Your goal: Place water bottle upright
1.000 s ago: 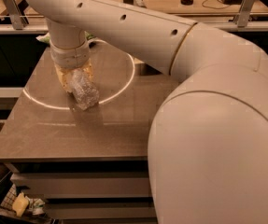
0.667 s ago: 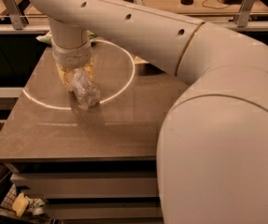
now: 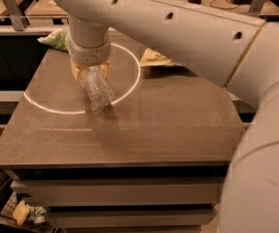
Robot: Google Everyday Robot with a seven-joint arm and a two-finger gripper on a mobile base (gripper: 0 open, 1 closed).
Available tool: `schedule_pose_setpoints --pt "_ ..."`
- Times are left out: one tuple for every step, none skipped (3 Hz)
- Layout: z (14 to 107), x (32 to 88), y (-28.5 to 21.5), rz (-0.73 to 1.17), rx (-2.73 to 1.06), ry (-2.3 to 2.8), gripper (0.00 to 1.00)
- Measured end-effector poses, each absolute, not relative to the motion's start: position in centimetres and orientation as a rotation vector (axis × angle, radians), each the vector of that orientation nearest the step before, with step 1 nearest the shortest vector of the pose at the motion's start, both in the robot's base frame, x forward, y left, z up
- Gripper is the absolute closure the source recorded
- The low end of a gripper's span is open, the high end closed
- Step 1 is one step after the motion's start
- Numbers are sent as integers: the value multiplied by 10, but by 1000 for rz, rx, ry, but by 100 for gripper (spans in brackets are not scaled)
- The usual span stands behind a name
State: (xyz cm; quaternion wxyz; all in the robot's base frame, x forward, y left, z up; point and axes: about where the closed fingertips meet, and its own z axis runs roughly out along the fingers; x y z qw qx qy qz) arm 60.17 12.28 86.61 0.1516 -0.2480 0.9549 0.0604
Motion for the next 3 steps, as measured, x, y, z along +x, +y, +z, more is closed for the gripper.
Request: schedule_pose_setpoints --pt "885 599 103 216 -675 2643 100" --pt "909 598 79 262 -634 2511 100" --pt "937 602 59 317 -606 2351 100"
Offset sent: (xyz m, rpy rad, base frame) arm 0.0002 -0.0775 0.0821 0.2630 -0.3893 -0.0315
